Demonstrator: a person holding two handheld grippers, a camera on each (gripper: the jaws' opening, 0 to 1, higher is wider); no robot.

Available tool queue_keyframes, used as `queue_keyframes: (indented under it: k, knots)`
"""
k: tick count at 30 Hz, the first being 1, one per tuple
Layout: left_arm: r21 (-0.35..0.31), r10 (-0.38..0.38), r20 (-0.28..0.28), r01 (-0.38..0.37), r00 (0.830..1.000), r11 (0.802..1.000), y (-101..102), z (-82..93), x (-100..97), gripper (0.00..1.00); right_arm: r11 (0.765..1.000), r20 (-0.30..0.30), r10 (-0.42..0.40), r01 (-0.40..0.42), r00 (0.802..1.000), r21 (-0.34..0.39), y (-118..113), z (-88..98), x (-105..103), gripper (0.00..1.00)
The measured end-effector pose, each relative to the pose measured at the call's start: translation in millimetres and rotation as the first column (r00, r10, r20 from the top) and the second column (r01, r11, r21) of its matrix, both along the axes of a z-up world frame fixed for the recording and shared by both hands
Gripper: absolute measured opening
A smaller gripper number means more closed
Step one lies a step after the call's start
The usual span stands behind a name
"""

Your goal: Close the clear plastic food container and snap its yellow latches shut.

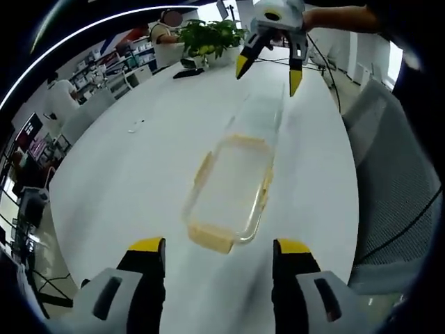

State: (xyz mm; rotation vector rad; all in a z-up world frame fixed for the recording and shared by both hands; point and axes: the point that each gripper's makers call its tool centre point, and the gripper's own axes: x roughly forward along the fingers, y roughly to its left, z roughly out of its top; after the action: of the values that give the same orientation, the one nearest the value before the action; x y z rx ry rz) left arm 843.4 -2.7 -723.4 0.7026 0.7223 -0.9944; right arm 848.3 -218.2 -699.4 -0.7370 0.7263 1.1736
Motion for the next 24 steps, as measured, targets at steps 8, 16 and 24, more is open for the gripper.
queue_keyframes:
  k: [8, 16, 24]
  knots:
    - [0.018, -0.036, -0.013, 0.036, 0.999, 0.999, -1.1, -9.3, 7.0, 0.55, 0.997, -0.019, 0.064, -0.065, 0.998, -0.030, 19.4, -11.1, 5.5, 0.57]
    - [0.047, -0.080, -0.043, 0.082, 0.996, 0.995, -3.6, -19.9, 12.6, 0.53, 0.989, -0.049, 0.114, -0.118, 0.992, -0.084, 29.0, -27.9, 7.9, 0.55]
    - [0.081, -0.132, -0.082, 0.138, 0.988, 0.987, -3.3, -32.2, 13.8, 0.50, 0.979, -0.076, 0.153, -0.161, 0.985, -0.121, 35.4, -46.4, 9.7, 0.53]
